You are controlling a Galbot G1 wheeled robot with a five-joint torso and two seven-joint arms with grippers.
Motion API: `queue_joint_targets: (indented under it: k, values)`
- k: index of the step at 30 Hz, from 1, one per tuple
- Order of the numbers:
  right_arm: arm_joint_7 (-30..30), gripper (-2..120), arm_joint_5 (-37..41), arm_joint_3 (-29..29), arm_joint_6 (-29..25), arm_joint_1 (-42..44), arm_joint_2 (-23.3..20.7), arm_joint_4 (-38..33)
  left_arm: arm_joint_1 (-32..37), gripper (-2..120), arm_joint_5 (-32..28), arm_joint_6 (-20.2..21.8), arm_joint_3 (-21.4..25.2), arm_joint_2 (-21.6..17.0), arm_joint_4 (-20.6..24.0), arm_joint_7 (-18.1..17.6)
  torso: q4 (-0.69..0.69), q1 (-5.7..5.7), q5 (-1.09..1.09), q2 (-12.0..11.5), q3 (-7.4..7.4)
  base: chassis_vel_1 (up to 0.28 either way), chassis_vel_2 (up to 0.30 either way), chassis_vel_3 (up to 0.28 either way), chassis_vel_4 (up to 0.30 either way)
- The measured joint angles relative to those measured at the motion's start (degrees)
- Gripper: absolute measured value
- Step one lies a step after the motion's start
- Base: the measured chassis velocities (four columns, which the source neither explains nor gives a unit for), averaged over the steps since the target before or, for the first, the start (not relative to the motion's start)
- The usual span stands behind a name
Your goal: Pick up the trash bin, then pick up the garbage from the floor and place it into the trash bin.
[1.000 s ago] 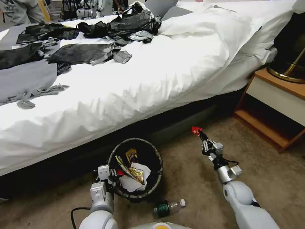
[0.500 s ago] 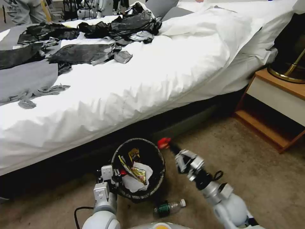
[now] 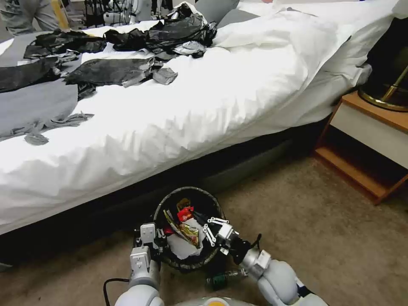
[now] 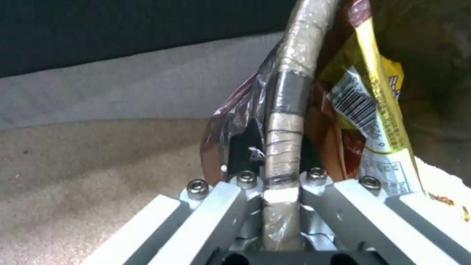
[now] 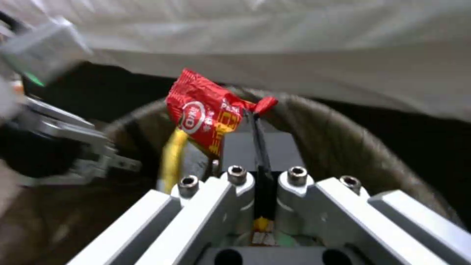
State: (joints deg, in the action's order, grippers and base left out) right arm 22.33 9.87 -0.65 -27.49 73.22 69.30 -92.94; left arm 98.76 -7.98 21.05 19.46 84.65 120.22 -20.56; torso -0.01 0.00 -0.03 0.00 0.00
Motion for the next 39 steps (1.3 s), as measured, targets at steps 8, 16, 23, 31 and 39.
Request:
queue_joint_targets:
  k: [8, 16, 23, 31, 39]
  values:
    - [-2.2, 8, -1.46, 1.02, 0.84, -2.78, 0.55, 5.38, 0.3, 0, 0.73, 0.01, -0.8, 0.04, -0.26, 0.08, 0.0, 0.0, 0.01, 0.0, 0.0, 0.0, 0.0, 0.0, 0.0]
    - [-2.66, 36, -1.51, 0.77, 0.78, -2.69, 0.47, 4.58, 0.23, 0, 0.68, 0.01, -0.81, -0.07, -0.33, 0.16, -0.01, 0.01, 0.01, 0.0, 0.01, 0.0, 0.0, 0.0, 0.0]
    - [-2.73, 62, -1.44, 0.22, 0.64, -1.65, -0.31, 2.96, 0.27, 0, 0.5, 0.02, -0.71, -0.45, -0.23, 0.17, -0.01, 0.01, 0.01, -0.01, 0.01, 0.0, 0.0, 0.0, 0.0]
    - [-2.73, 92, -1.49, -0.2, 0.28, -0.86, -0.67, 0.29, 0.24, 0, 0.34, 0.07, -0.43, -0.54, -0.12, 0.22, 0.0, 0.01, 0.01, -0.01, 0.0, 0.0, 0.0, 0.0, 0.0]
    - [-4.53, 100, -2.11, -3.39, -1.36, 2.38, -1.37, -10.65, 0.48, 0, -0.21, 0.13, 0.68, -1.01, -0.07, 0.41, -0.01, 0.01, 0.0, -0.01, 0.0, 0.0, 0.0, 0.0, 0.0]
